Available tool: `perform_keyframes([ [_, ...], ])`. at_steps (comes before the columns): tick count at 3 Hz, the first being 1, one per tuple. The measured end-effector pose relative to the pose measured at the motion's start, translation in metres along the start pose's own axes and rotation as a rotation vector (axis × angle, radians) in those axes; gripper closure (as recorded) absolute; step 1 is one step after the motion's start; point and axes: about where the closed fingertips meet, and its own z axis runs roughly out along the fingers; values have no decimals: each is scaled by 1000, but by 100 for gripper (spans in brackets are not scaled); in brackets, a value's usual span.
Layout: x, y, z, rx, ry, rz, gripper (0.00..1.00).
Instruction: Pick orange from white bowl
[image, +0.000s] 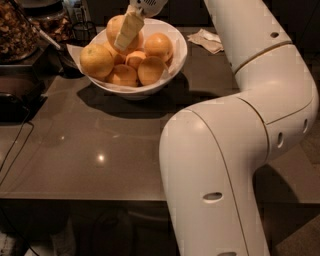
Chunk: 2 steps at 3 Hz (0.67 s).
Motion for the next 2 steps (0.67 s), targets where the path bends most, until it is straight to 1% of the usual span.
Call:
perform_keyframes([
  [1,0,0,-2,6,-9,11,100],
  [2,1,6,-16,29,-46,46,100],
])
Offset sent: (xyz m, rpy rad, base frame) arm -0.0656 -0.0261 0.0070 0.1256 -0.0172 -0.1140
